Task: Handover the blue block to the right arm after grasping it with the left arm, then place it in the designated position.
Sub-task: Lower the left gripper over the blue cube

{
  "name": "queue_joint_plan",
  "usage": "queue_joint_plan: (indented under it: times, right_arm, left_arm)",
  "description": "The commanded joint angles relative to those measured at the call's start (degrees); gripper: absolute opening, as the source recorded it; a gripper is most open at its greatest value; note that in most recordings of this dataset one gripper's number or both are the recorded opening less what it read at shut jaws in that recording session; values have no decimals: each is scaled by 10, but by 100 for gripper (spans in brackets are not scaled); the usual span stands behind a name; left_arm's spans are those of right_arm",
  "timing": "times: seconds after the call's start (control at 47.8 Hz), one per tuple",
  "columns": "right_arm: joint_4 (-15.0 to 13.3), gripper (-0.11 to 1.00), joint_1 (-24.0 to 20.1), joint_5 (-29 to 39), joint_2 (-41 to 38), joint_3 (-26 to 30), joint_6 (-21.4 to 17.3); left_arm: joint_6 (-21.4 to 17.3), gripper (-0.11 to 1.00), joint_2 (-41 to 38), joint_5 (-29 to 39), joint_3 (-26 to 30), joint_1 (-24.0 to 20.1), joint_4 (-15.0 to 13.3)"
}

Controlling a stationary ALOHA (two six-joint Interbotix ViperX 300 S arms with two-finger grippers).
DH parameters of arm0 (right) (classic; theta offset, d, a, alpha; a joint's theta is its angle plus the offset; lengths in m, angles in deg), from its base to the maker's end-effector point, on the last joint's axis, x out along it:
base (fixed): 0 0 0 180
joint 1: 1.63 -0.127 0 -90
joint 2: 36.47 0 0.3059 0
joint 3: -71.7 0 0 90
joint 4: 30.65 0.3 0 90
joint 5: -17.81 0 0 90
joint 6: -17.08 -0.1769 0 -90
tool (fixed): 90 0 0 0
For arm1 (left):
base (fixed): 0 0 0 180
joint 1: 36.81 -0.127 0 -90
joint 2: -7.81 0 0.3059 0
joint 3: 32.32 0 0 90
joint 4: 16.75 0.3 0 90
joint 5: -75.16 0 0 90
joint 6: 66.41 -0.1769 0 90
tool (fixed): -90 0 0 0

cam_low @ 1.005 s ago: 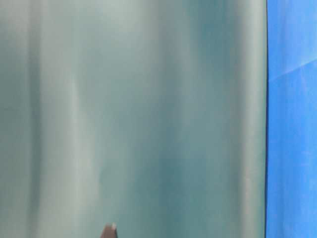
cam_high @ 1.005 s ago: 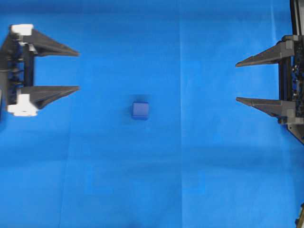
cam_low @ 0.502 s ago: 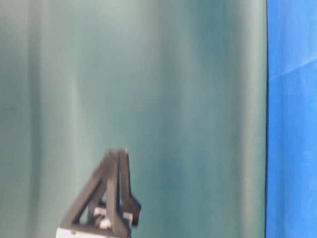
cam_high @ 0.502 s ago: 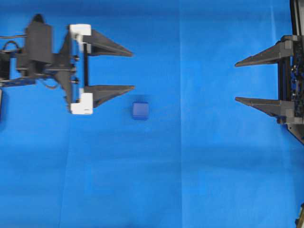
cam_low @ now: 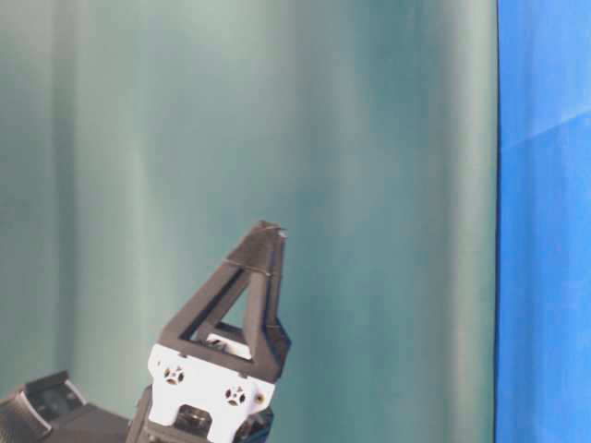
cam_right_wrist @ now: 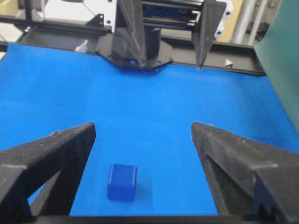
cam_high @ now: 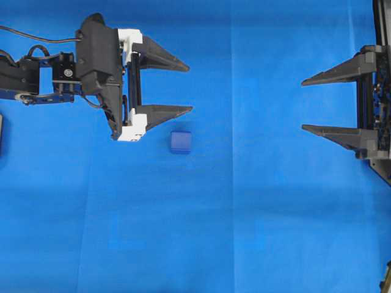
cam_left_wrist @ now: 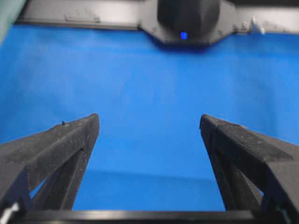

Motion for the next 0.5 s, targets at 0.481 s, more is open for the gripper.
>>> queue_joint_plan:
  times: [0.481]
  right_arm:
    - [0, 96, 1, -7, -9, 16, 0]
  left_arm:
    - [35, 90, -83, 498, 248, 25, 1]
